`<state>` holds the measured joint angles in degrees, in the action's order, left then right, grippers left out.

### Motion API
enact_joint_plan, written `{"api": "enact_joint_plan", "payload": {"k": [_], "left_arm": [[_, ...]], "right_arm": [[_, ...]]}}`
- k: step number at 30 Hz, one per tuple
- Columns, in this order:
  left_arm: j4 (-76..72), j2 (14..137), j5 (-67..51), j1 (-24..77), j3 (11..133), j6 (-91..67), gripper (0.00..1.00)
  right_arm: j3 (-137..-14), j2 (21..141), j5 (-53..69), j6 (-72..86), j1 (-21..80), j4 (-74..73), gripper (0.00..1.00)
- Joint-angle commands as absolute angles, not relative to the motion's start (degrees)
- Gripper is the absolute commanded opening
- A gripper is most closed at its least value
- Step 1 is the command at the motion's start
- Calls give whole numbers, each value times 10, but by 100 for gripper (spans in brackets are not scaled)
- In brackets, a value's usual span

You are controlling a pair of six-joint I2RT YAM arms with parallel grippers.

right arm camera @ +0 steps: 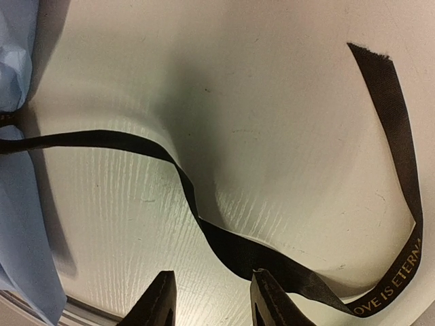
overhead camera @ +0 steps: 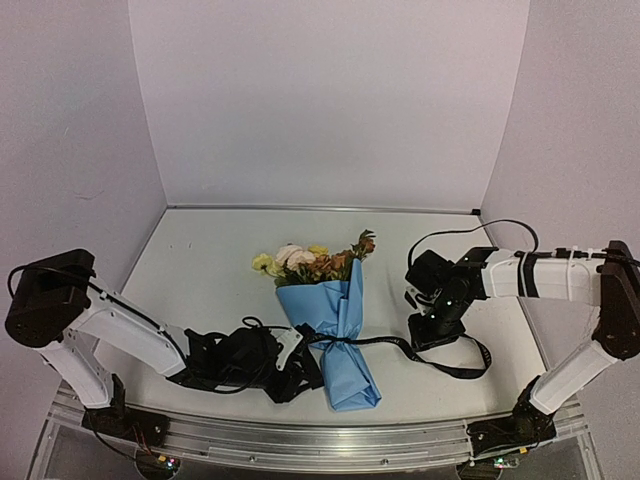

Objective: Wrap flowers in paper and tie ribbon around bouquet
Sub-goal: Cross the half-tied ribbon over the folded bouquet.

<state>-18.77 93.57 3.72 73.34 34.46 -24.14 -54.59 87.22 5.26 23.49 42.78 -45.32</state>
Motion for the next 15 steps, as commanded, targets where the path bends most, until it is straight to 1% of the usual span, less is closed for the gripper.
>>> {"api": "enact_joint_plan", "payload": {"k": [1, 5, 9, 11, 13, 15], "left_arm": [[-248, 947, 24, 735, 370, -244, 43], [-254, 957, 9, 735, 377, -240, 43], [-246, 976, 2, 734, 395, -235, 37], [-239, 979, 2, 734, 400, -235, 28], [-225, 965, 10, 735, 398, -235, 13], [-207, 933, 33, 733, 389, -226, 2]], "right_arm": [[-551, 861, 36, 237, 428, -459, 38], [-550, 860, 34, 238, 428, -459, 38], [-549, 860, 32, 239, 428, -459, 38], [-549, 859, 31, 240, 428, -459, 38], [-548, 857, 25, 240, 428, -460, 38], [-545, 852, 15, 236, 428, -463, 38]]}}
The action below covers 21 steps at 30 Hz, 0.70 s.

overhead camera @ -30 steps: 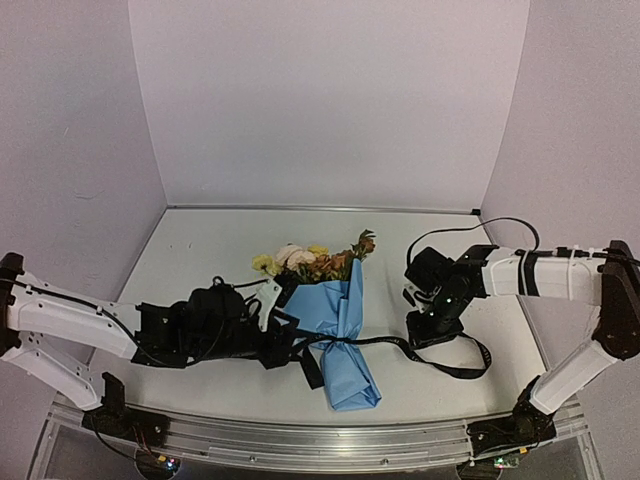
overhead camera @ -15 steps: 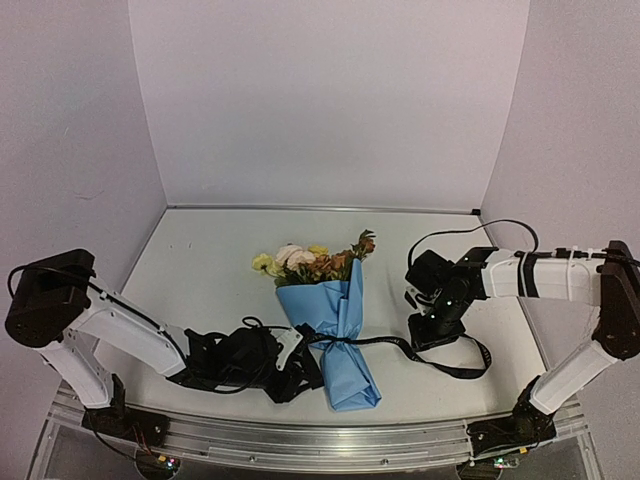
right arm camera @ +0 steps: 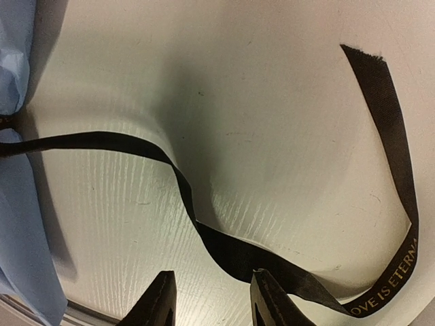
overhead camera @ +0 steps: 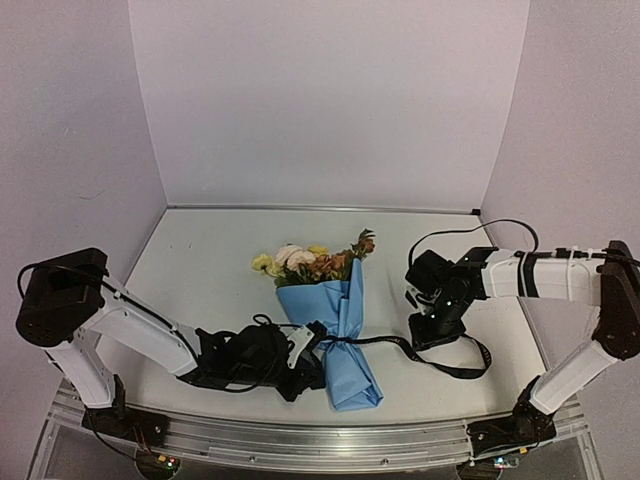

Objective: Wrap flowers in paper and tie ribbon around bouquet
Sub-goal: Cross the half-tied ribbon over the folded bouquet.

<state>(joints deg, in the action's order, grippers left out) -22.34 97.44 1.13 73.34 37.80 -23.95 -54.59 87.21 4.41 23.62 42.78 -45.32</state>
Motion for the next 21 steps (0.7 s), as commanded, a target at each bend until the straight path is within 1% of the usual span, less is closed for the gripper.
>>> {"api": "enact_joint_plan", "payload": {"k": [1, 5, 9, 12, 14, 18, 21], "left_arm": [[-196, 910, 41, 732, 386, -218, 0], [-148, 840, 30, 713, 399, -184, 0], [-102, 840, -56, 679, 462, -143, 0], [-65, 895, -119, 657, 541, -105, 0], [-44, 940, -155, 650, 597, -78, 0], [-6, 1044, -204, 648, 714, -40, 0], [-4, 1099, -226, 649, 763, -33, 0]], "right_arm": [[-545, 850, 10, 233, 428, -467, 38], [-556, 850, -7, 219, 428, -499, 38], [-562, 849, -45, 221, 427, -527, 38], [-553, 840, -60, 234, 424, -535, 40], [-542, 829, -74, 252, 419, -535, 46], [-509, 797, -109, 295, 400, -535, 54], [-475, 764, -136, 341, 370, -540, 58]]}}
